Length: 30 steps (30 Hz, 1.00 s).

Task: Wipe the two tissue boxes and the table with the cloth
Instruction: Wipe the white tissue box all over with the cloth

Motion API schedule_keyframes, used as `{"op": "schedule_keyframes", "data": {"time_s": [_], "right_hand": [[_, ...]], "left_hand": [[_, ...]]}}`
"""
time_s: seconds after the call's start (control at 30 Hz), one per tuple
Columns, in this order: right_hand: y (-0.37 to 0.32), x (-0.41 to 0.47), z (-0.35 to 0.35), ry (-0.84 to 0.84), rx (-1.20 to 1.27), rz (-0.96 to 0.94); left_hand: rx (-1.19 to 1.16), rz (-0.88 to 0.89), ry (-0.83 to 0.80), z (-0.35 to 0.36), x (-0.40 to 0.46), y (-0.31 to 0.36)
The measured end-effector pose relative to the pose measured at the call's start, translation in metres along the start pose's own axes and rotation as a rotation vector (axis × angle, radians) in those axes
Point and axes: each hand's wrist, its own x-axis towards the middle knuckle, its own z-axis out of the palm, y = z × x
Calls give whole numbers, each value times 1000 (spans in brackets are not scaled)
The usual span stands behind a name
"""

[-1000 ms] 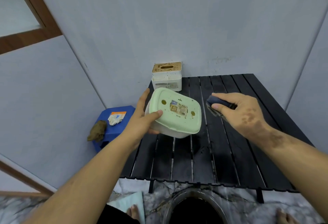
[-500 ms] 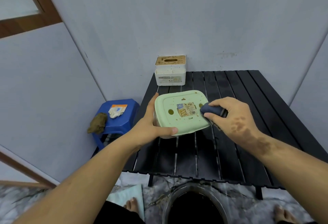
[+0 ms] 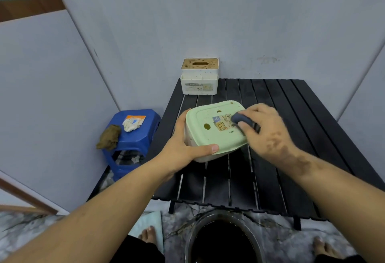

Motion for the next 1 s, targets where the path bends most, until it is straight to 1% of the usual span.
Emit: {"op": "schedule_keyframes", "data": {"time_s": [0.1,0.17,0.2,0.23,0.33,0.37,0.43,0.5,0.57,0.6,0.63,0.7,0.73,0.77,0.8,0.83,0.9,0.97,1.0], "right_hand": [[-36,-12,19,-185,132,-191],[-34,-9,13,-291,154,-285],[-25,-4,7,-300,119,-307],[-11,1,0,-275,71,-296],[16,6,-19,-152,-6,-156],[14,5,-17,-127,-6,-153],[-9,-2,-2,-113,36,-239],[-33,-12,14,-171,103,-342],[-33,-9,14,-222,101,-402],[-22,-5,8,-199,68,-395],[-6,-1,1,-154,29,-342],[19,6,-14,-49,3,-141],[25,5,-16,-6,22,-54],[23,4,-13,25,30,-8],[14,2,-5,41,32,-5],[1,-2,4,36,43,-38],[-26,-9,15,-60,114,-205],[-32,-6,12,-174,121,-374],[-25,-1,9,-167,104,-384]], "left_hand": [[13,11,7,-3,-2,-1],[43,12,-4,-5,-4,-1],[48,8,-7,-6,-4,-1],[50,2,-4,-6,-5,-1],[50,-8,0,-6,-5,-1],[51,-9,3,-5,-6,-2],[54,-7,10,-4,-6,-2],[71,1,4,-2,-7,-3],[76,11,0,-1,-8,-2],[63,12,2,-1,-9,-1],[47,10,8,0,-9,0],[27,5,8,1,-9,2],[23,4,6,2,-9,2],[22,6,6,3,-9,2],[23,8,10,4,-8,2],[22,8,14,4,-8,2],[35,15,9,4,-7,1],[58,36,-5,5,-7,1],[56,39,-4,5,-7,1]]}}
